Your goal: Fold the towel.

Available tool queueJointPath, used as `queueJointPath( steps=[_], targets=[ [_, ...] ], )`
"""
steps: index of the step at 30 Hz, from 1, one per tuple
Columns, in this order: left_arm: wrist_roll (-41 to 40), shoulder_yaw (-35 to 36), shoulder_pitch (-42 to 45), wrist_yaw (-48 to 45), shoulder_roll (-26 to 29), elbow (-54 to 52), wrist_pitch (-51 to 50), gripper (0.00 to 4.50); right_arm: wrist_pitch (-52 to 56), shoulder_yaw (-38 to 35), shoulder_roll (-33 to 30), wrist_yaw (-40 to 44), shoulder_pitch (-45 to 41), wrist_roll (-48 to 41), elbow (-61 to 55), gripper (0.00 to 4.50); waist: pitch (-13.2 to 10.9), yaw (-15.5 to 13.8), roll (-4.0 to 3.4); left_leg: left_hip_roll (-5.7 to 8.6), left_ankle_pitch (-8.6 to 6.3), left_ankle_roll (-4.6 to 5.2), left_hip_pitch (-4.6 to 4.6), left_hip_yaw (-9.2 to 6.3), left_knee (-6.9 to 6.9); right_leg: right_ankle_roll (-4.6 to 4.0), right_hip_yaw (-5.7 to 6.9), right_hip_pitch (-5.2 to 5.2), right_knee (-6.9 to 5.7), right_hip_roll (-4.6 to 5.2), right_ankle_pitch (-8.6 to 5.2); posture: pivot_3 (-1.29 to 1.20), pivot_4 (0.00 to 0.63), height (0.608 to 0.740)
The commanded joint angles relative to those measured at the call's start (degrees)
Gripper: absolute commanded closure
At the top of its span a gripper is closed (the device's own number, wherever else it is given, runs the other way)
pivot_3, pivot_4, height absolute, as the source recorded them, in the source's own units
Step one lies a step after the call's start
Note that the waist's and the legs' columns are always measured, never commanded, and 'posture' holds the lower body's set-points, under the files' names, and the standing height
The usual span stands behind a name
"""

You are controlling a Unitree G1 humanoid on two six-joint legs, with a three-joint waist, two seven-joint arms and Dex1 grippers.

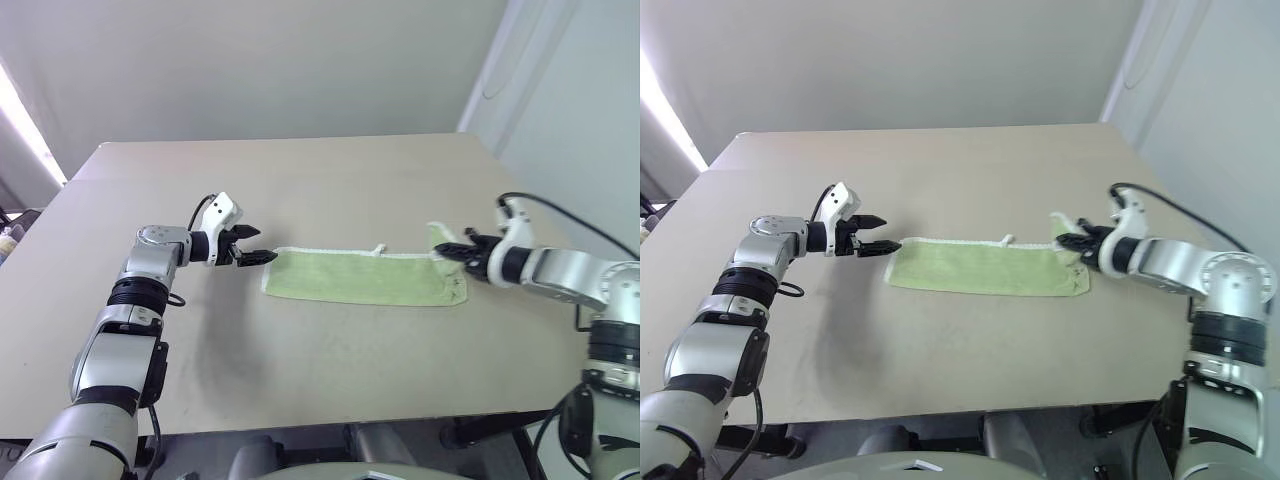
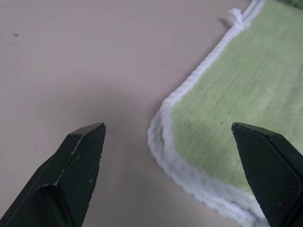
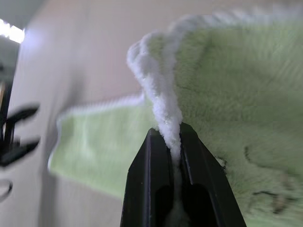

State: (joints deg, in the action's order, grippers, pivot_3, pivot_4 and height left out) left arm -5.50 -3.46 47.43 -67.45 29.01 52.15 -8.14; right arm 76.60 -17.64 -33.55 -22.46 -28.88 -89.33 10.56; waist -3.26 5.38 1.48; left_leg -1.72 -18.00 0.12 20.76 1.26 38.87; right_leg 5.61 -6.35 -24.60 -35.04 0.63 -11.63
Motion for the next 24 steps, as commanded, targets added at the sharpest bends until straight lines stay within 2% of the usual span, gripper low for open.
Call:
queueJointPath(
  steps=[1,5,12,15,19,20,22,24],
  targets=[
    [-0.4,1.0,0.6,0.2,0.5,-1.1,0.6,0.00,0.3,1.8,2.3,-2.8,-0.5,-1.5,-2.4,4.47,0.0,0.0,0.00,0.00,0.00,0.00,0.07,-0.01,0.01,-0.02,0.01,-0.04,0.00,0.01,0.02,0.00,0.000,0.712],
    [-0.6,1.1,0.0,0.3,0.5,-1.8,0.1,0.00,0.2,2.8,3.6,-3.6,-0.2,0.2,-1.5,4.47,0.0,0.0,-0.01,0.02,0.00,0.00,0.62,-0.02,0.19,0.09,0.02,-0.49,-0.05,0.02,0.19,0.00,0.000,0.712],
    [-0.6,1.2,-0.8,0.1,1.0,-2.3,-0.3,0.00,-0.7,2.7,5.3,-6.6,0.4,0.4,-1.9,4.47,0.0,0.3,-0.01,0.01,0.00,0.01,0.61,-0.03,0.17,0.10,0.05,-0.55,-0.11,-0.03,0.20,0.00,0.000,0.712],
    [-0.6,1.2,-0.7,0.1,0.9,-2.5,-0.5,0.00,0.6,4.7,5.1,-2.0,0.0,1.8,-4.6,4.47,0.0,0.3,-0.02,0.02,0.01,0.01,0.59,-0.03,0.18,0.07,0.05,-0.54,-0.13,-0.04,0.20,0.00,0.000,0.712],
    [-0.6,1.0,-1.0,-0.1,0.8,-2.9,-0.8,0.00,-1.0,4.2,6.3,-1.8,0.1,2.5,-5.8,4.47,0.0,0.2,-0.01,0.02,0.01,0.01,0.60,-0.03,0.19,0.08,0.05,-0.54,-0.14,-0.04,0.21,0.00,0.000,0.712],
    [-0.6,1.0,-1.0,-0.1,0.8,-2.8,-0.9,0.00,-1.0,4.2,6.5,-1.5,0.2,2.3,-6.0,3.96,0.0,0.2,-0.01,0.02,0.01,0.01,0.60,-0.03,0.19,0.08,0.05,-0.54,-0.13,-0.04,0.21,0.00,0.000,0.712],
    [-0.6,1.0,-1.0,-0.2,0.8,-2.7,-1.0,0.00,-0.8,4.3,6.4,-1.1,0.3,2.3,-6.5,3.44,0.0,0.2,-0.01,0.02,0.01,0.01,0.61,-0.03,0.19,0.08,0.05,-0.55,-0.13,-0.03,0.21,0.00,0.000,0.712],
    [-0.5,0.9,-1.0,-0.4,0.9,-2.7,-1.1,0.00,-0.1,4.8,6.0,-0.7,0.6,2.4,-7.1,2.71,0.0,0.2,-0.01,0.02,0.01,0.01,0.61,-0.03,0.19,0.09,0.05,-0.55,-0.13,-0.03,0.21,0.00,0.000,0.712]
  ],
)
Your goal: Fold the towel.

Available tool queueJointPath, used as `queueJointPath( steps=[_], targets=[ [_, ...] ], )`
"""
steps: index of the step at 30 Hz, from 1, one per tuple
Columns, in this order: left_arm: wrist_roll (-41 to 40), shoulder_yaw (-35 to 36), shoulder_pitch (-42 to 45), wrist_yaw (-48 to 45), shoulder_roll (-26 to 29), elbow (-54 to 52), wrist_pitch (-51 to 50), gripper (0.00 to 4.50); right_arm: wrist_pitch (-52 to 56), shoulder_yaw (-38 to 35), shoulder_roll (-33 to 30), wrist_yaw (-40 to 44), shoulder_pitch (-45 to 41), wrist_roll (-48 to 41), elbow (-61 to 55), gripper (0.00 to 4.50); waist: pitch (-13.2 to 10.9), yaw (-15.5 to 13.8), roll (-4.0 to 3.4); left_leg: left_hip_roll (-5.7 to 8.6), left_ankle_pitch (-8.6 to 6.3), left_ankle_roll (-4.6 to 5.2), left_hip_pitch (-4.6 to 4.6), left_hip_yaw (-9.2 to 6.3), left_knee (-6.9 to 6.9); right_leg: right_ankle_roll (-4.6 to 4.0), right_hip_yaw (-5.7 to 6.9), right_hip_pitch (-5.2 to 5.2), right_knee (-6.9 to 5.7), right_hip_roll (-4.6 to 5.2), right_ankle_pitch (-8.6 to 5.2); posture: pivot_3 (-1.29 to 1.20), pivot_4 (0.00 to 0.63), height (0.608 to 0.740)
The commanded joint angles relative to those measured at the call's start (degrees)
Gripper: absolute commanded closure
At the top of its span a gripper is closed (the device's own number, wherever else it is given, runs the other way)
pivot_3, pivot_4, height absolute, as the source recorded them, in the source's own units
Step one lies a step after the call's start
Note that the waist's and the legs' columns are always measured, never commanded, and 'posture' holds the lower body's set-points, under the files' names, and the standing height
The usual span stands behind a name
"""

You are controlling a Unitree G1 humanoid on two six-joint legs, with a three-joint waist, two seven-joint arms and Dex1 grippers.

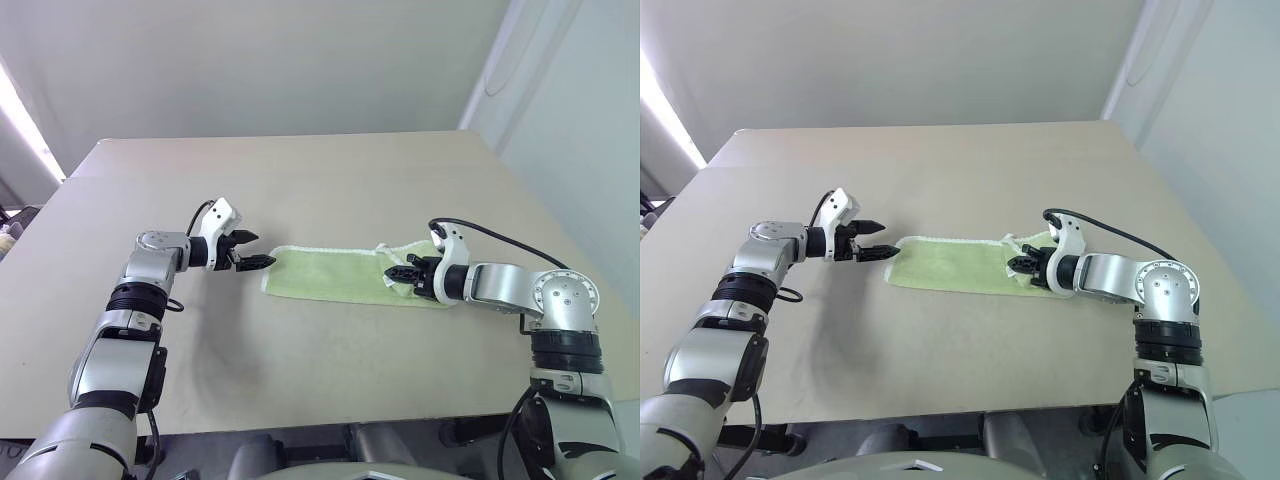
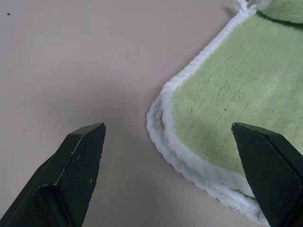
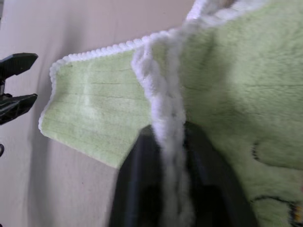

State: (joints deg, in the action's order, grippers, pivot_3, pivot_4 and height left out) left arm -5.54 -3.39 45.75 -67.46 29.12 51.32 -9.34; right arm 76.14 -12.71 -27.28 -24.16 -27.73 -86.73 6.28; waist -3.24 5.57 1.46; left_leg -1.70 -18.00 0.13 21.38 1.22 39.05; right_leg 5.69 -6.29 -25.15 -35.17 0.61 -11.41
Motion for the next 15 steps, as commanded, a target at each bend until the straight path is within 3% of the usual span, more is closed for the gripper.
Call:
queueJointPath(
  steps=[1,3,7,12,15],
  targets=[
    [-0.5,0.8,0.8,-0.4,0.8,-1.8,0.1,0.00,0.7,0.0,-0.4,0.8,-0.4,-0.2,-2.9,2.41,0.0,0.0,0.00,0.00,0.00,0.00,0.00,0.00,0.00,0.00,0.00,0.00,0.00,0.00,0.00,0.00,0.000,0.712],
    [-0.4,0.8,1.1,-0.4,0.8,-1.4,0.0,0.00,1.3,0.5,-1.2,1.8,-0.1,0.8,-4.2,1.63,0.0,0.0,0.00,0.00,0.00,0.00,-0.01,0.00,0.00,0.00,0.01,0.00,-0.01,0.00,0.00,0.00,0.000,0.712],
    [-0.4,1.0,1.4,-0.2,0.8,-1.0,-0.1,0.00,-3.7,-5.3,-1.1,2.5,-1.5,-5.0,-4.1,0.23,0.0,0.0,0.00,0.00,0.00,0.00,-0.01,0.00,0.01,0.00,0.01,0.00,-0.01,0.00,0.00,0.00,0.000,0.712],
    [-0.6,1.0,0.7,-0.3,0.8,-1.5,-0.4,0.00,-10.3,-9.6,-6.4,10.2,0.9,3.2,-6.3,0.23,0.0,-0.3,0.01,0.04,0.00,0.00,0.01,0.00,0.02,0.02,0.01,0.01,0.00,0.01,0.00,0.00,0.000,0.712],
    [-0.7,1.1,0.7,0.0,0.6,-1.2,-0.4,0.00,-22.0,-2.3,-11.0,21.3,7.4,22.0,-12.0,0.23,0.0,-0.4,0.04,0.04,0.00,0.01,0.02,-0.02,0.01,0.06,0.06,0.01,0.03,0.01,-0.02,0.00,0.000,0.712]
  ],
)
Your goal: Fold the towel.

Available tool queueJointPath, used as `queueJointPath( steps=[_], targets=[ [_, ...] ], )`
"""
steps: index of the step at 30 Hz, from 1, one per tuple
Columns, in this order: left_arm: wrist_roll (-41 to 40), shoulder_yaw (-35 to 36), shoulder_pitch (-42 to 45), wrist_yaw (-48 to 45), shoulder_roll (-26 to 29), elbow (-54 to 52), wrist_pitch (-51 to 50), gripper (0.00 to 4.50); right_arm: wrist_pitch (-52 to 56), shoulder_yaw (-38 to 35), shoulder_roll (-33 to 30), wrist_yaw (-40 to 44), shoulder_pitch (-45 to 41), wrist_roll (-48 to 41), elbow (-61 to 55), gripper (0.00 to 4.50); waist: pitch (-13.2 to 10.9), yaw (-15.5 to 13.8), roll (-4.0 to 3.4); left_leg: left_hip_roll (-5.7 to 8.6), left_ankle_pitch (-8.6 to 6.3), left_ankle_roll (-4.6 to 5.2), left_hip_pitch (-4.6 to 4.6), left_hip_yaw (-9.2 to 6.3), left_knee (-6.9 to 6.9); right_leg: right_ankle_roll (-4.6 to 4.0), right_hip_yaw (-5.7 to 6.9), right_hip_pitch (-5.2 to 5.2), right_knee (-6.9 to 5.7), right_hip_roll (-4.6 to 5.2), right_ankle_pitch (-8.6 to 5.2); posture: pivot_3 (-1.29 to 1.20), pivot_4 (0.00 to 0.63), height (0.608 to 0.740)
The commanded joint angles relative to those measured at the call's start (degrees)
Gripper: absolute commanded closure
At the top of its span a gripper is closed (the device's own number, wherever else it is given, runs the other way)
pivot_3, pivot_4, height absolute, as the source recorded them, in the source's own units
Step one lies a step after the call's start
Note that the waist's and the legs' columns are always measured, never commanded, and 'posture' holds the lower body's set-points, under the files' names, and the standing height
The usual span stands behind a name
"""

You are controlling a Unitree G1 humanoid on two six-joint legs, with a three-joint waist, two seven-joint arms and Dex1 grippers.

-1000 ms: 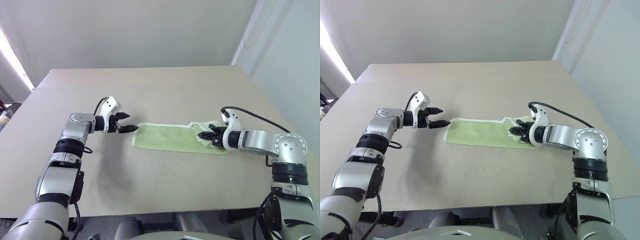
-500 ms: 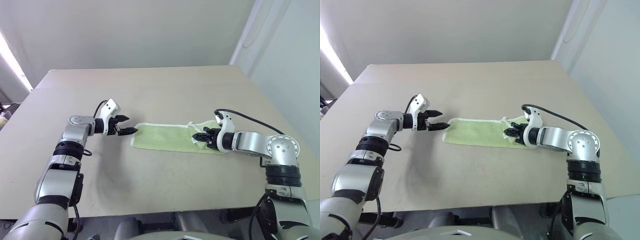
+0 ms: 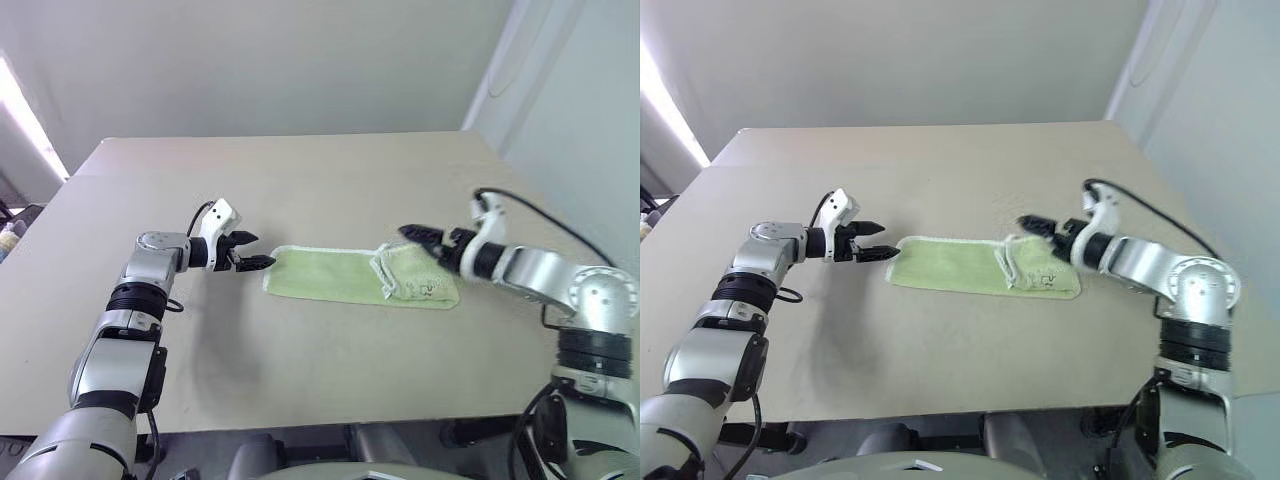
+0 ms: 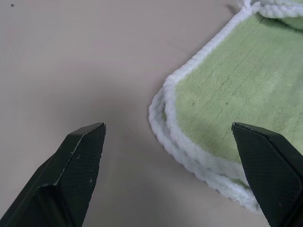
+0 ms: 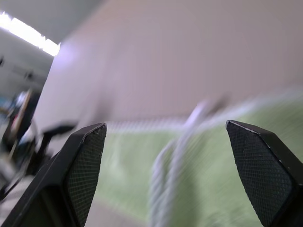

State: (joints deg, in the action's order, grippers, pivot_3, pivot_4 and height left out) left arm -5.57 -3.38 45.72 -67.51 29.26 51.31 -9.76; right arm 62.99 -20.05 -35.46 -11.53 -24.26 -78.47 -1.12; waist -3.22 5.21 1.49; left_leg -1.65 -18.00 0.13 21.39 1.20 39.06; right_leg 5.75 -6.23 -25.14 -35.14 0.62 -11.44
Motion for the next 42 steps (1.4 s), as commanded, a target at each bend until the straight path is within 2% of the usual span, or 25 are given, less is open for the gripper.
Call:
queueJointPath(
  steps=[1,3,6,11,18,26,30,37,42],
  targets=[
    [-0.6,1.1,0.7,0.2,0.4,-1.3,0.1,0.00,-11.7,8.3,-3.8,11.7,6.2,19.1,-5.4,0.23,0.0,0.0,0.02,0.00,-0.01,0.02,-0.01,-0.01,0.00,0.03,0.01,0.01,0.00,-0.01,-0.01,0.00,0.000,0.712],
    [-0.6,1.0,0.7,0.3,0.3,-1.4,0.1,0.00,-17.6,12.6,-3.4,16.1,9.4,26.7,-6.2,0.23,0.0,0.3,0.02,0.00,-0.02,0.02,-0.02,0.00,0.00,0.06,0.01,0.01,-0.01,-0.01,-0.04,0.00,0.000,0.712],
    [-0.7,1.1,0.7,0.4,0.2,-1.4,0.3,0.00,-22.3,15.2,0.6,19.8,11.6,31.5,-7.9,0.23,0.0,0.7,0.01,0.02,-0.01,0.02,-0.02,0.09,0.02,0.05,-0.12,0.03,-0.13,-0.05,-0.03,0.00,0.000,0.712],
    [-0.4,1.1,0.8,0.9,0.2,-1.1,0.9,0.00,-26.6,17.5,6.2,20.4,10.6,39.9,-5.8,0.23,0.0,0.3,0.00,0.02,0.00,0.01,-0.23,0.04,0.12,-0.14,-0.11,0.21,-0.31,-0.10,-0.13,0.00,0.000,0.712],
    [0.1,0.8,0.4,2.0,0.2,-1.4,2.1,0.00,-36.2,22.9,8.2,21.8,10.3,56.0,-0.4,0.23,0.0,0.2,0.03,0.05,0.00,0.01,-0.44,0.05,0.15,-0.14,-0.11,0.33,-0.19,-0.06,-0.12,0.00,0.000,0.712],
    [-0.4,1.3,0.1,3.1,0.2,-1.6,2.2,0.00,-39.8,23.1,14.4,24.1,12.9,60.7,1.9,0.23,0.0,0.4,0.03,0.06,0.00,0.01,-0.47,0.04,0.12,-0.09,-0.10,0.34,-0.21,-0.06,-0.01,0.00,0.000,0.712],
    [-0.5,1.3,-0.2,3.6,0.1,-1.9,2.2,0.00,-41.5,26.3,16.1,24.8,13.4,65.9,6.0,0.23,0.0,0.4,0.05,0.06,0.00,0.01,-0.96,0.04,0.11,-0.10,-0.10,0.73,-0.20,-0.06,-0.18,0.00,0.000,0.712],
    [-1.6,2.4,-0.1,3.7,0.9,-2.6,-0.1,0.00,-42.8,23.3,16.8,24.2,10.8,68.9,9.8,0.23,0.1,0.7,0.21,0.06,0.00,0.01,-1.08,0.04,0.12,-0.13,-0.11,0.82,-0.27,-0.06,-0.15,0.00,0.000,0.712],
    [-5.1,4.6,0.0,1.0,3.0,-5.0,-13.4,0.00,-41.6,16.2,17.7,24.5,8.3,63.7,5.8,0.23,0.1,0.7,0.18,0.06,0.00,0.01,-1.04,0.02,0.12,-0.13,-0.11,0.81,-0.26,-0.07,-0.15,0.00,0.000,0.712]
  ],
)
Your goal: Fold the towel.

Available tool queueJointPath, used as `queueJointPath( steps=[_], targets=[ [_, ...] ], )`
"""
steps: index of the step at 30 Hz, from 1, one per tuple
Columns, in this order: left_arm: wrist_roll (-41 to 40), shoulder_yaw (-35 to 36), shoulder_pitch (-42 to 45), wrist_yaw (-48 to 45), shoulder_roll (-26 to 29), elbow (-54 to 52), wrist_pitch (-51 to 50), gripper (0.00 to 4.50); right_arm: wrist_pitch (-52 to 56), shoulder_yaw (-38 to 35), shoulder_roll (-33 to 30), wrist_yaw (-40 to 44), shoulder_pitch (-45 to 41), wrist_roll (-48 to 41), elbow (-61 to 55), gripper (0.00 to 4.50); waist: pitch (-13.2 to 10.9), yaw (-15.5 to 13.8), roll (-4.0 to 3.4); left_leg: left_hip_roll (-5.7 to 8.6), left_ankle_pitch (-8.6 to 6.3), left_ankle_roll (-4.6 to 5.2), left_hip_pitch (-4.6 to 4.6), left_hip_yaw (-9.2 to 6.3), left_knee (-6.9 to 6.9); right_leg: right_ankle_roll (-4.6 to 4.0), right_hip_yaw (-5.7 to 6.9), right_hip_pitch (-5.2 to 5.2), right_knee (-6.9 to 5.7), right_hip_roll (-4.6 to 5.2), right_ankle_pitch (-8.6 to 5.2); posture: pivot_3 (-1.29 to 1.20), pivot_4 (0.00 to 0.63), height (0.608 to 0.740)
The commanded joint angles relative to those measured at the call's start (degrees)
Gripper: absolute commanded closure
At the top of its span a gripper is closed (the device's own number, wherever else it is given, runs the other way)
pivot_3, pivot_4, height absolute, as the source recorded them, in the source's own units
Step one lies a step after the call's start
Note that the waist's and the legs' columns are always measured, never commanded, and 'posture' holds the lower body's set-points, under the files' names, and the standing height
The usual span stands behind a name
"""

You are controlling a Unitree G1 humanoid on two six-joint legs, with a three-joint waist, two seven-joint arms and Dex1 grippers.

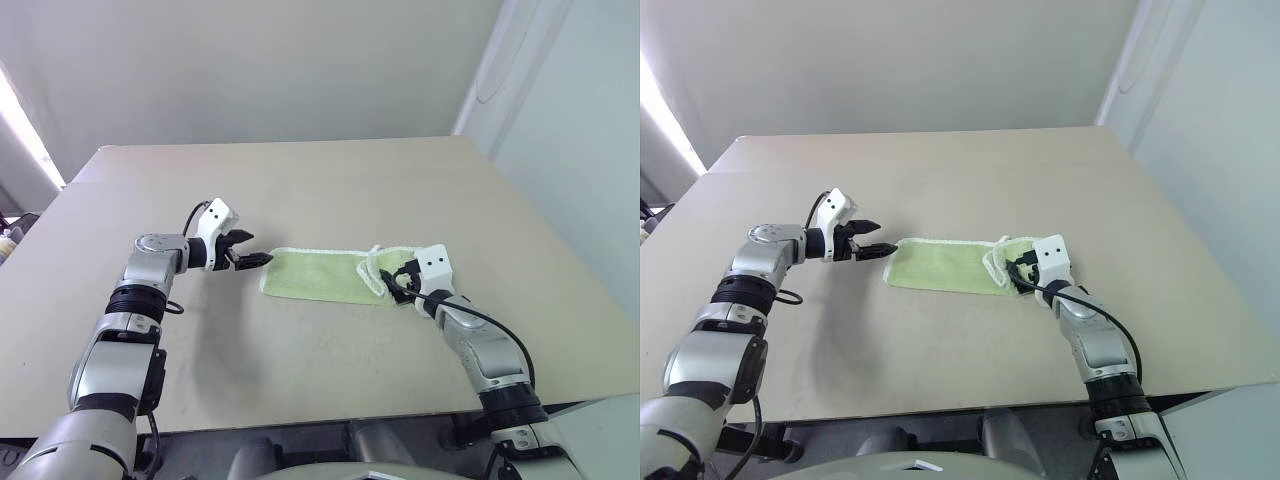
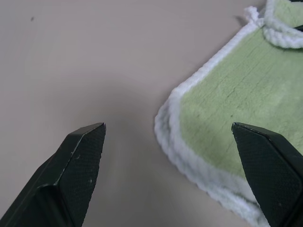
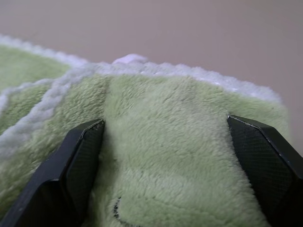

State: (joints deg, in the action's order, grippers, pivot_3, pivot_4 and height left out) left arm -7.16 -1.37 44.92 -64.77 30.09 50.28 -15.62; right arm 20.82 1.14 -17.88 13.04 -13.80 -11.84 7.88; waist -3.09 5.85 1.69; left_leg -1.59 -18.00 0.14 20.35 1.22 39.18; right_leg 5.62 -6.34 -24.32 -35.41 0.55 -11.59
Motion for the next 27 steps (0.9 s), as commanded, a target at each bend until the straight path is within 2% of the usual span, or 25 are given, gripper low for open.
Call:
queueJointPath(
  steps=[1,7,10,14,21,23,27],
  targets=[
    [-4.7,3.5,0.6,-1.9,2.7,-4.9,-11.1,0.00,1.3,-6.0,0.3,0.0,-2.6,-3.8,-4.4,0.23,0.0,0.0,-0.03,0.00,0.00,0.00,0.03,0.00,0.00,0.01,0.00,-0.01,0.01,0.00,0.00,0.00,0.000,0.712],
    [-10.2,5.6,-2.5,-2.2,5.5,-13.8,-28.8,0.00,5.9,-8.7,1.2,0.1,-4.1,-6.5,-7.8,0.23,0.0,0.2,-0.04,-0.02,0.00,0.00,0.02,-0.04,-0.07,0.04,0.02,-0.03,0.00,0.01,-0.01,0.00,0.000,0.712],
    [-11.6,5.7,-3.3,0.6,4.5,-16.1,-35.9,0.00,7.0,-8.9,1.7,0.0,-4.7,-6.5,-7.2,0.23,0.0,0.1,-0.05,-0.02,0.00,0.00,0.01,-0.06,-0.07,0.04,0.06,-0.04,-0.02,0.01,-0.01,0.00,0.000,0.712],
    [-9.4,3.1,-1.3,7.1,1.0,-12.8,-41.0,0.00,8.6,-8.9,2.5,0.0,-6.0,-6.7,-7.0,0.23,0.0,-0.1,-0.05,0.00,0.00,0.00,0.02,-0.07,-0.04,0.03,0.06,-0.03,-0.02,0.02,-0.02,0.00,0.000,0.712],
    [-8.4,0.8,4.7,11.7,-5.5,-5.0,-45.6,0.00,11.0,-9.8,2.4,-0.4,-6.8,-6.3,-6.7,0.23,0.0,-0.5,-0.12,0.07,0.00,-0.01,0.04,-0.10,-0.03,0.03,0.07,-0.01,0.01,0.06,-0.02,0.00,0.000,0.712],
    [-4.8,-5.3,5.7,10.5,-6.4,-3.1,-45.9,0.00,11.7,-10.1,2.4,-0.7,-6.5,-6.3,-7.2,0.23,0.1,-0.5,-0.20,0.10,0.00,-0.01,0.03,-0.10,-0.03,0.03,0.07,0.01,0.02,0.08,-0.02,0.00,0.000,0.712],
    [-5.3,-6.2,7.1,8.6,-8.5,-1.6,-47.8,0.00,12.5,-10.5,2.5,-1.5,-5.5,-6.1,-7.8,0.23,0.3,-0.5,-0.62,0.16,0.00,-0.01,-0.07,-0.10,-0.03,0.04,0.06,0.17,0.08,0.12,-0.03,0.00,0.000,0.712]
  ],
)
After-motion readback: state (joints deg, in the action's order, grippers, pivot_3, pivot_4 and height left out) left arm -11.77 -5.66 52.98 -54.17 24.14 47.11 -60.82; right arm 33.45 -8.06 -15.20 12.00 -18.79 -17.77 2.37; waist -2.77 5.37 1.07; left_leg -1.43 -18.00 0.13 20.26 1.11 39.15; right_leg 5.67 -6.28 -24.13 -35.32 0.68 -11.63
